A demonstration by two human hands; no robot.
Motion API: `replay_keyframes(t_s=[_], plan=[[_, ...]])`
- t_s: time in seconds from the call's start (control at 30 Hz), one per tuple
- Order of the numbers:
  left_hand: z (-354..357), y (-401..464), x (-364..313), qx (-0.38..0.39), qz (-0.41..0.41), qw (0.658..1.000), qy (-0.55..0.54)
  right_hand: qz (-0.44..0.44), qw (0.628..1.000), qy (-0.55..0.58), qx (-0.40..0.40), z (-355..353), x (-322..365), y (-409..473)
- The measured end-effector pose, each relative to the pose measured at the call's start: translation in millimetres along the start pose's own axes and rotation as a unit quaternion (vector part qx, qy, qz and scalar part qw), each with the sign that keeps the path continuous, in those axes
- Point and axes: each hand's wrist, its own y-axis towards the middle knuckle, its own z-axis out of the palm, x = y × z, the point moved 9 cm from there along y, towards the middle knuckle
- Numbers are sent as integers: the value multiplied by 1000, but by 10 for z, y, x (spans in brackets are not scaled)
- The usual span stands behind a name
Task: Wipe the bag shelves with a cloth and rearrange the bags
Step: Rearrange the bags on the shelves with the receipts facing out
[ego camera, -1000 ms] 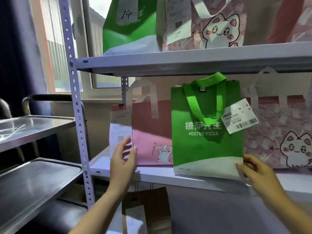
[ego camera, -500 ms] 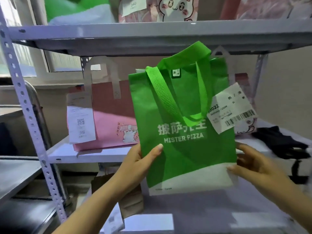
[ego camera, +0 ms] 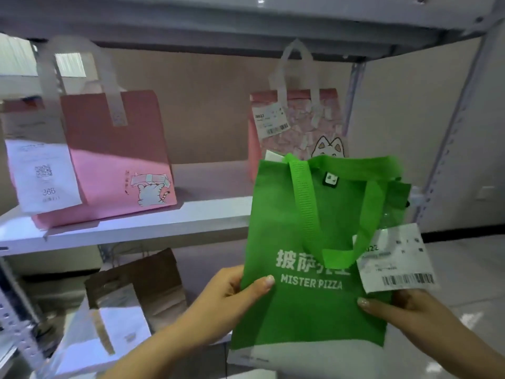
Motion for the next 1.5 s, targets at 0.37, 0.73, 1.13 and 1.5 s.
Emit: replay_keyframes(t_s=[0.37,0.73,1.13,1.5], plan=[[-379,-136,1420,-43,-93,993,65,88,989,-121,0,449,-1426,706],[-1078,-28,2325,-230,-169,947,144,82,988,-126,-44,1018,-2000,1595],[-1424,-13,2577,-334,-176,916,138,84,995,-43,-23,1264,-2203,1994],[-1553,-272,2617,-360,-156,918,66,90,981,-142,-93,1004,-2241,1664]])
